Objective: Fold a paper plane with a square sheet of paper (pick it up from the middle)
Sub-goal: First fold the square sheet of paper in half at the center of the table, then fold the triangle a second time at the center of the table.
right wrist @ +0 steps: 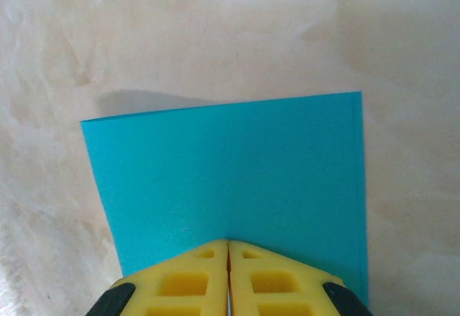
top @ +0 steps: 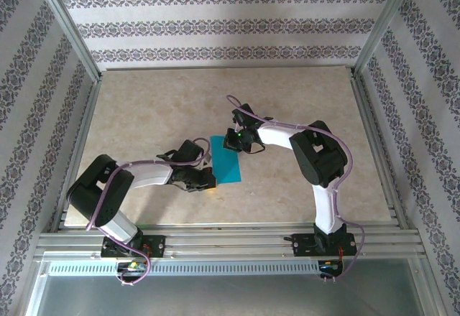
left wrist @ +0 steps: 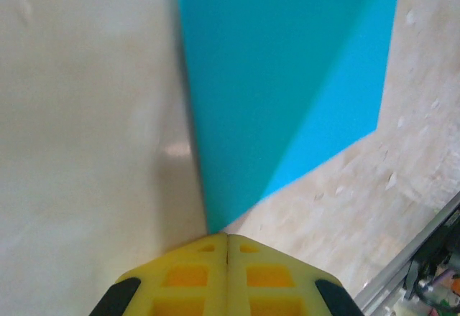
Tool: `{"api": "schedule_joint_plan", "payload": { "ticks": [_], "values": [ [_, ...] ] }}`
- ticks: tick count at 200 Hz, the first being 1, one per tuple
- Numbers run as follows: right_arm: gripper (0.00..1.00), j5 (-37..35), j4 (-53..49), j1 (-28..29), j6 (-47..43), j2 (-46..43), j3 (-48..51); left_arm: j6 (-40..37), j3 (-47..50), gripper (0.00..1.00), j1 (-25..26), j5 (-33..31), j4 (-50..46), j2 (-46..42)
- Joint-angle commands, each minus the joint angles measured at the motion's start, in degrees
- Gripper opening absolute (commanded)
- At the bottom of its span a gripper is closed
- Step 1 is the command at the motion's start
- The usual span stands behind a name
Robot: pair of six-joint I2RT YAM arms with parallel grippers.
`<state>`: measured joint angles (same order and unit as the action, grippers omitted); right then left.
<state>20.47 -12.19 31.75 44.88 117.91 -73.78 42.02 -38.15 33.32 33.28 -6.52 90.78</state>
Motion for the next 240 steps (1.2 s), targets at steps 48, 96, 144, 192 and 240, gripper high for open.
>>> {"api": "schedule_joint_plan", "payload": {
  "ticks": [48,96,144,192,240],
  "values": [
    [0.22,0.1,-1.6,-1.0,0.1,-3.4,0.2,-2.0,-10.2,0.05,-4.8,-5.4,-5.8,-4.3],
    [0.35,1.7,3.8,-3.9,0.9,-15.7,8.4,-0.3,-16.8,0.05,-5.9,-3.9,-0.8,3.6],
    [0.44,1.8,6.6,-6.4,1.5,-24.0,21.4,-0.5,-18.8,0.03,-6.4,-5.5,-1.3,9.7],
    [0.47,7.4,10.3,-5.8,5.7,-25.5,28.2,1.0,-17.1,0.02,-6.5,-6.2,0.1,12.3],
    [0.44,9.1,10.7,-3.1,8.4,-22.5,28.1,2.3,-15.9,0.02,-6.6,-6.1,1.0,13.8]
  ]
}}
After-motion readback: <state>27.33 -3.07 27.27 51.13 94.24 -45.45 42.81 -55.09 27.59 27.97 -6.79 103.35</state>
